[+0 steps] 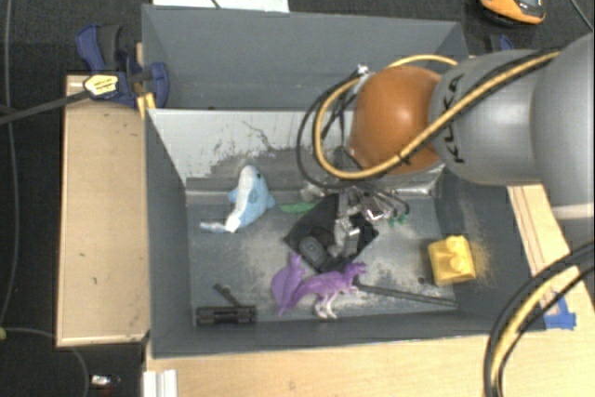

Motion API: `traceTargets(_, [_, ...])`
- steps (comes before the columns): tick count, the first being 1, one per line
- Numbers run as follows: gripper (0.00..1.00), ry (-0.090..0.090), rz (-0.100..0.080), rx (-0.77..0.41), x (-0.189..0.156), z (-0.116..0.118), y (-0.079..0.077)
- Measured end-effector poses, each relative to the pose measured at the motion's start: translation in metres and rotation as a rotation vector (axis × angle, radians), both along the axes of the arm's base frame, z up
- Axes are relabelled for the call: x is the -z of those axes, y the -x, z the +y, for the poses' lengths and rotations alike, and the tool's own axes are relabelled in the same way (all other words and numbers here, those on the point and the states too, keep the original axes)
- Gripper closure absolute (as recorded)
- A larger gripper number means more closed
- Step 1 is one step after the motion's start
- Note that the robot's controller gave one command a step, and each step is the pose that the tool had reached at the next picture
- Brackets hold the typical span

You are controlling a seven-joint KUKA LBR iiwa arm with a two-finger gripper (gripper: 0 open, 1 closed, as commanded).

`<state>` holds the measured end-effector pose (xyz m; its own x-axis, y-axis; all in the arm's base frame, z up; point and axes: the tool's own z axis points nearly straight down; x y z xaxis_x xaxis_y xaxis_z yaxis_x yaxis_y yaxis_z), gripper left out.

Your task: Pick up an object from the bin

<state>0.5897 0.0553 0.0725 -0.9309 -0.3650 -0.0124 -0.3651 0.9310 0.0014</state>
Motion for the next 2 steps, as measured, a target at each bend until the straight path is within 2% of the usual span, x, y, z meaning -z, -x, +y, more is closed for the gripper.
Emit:
traceTargets(1, [1.0,-0.001,0.004,0.434,-0.0005,0.0004,-0.0038])
traceTargets(2, [1.0,-0.002,0.004,0.436,-0.0008,0.0004,-0.0038])
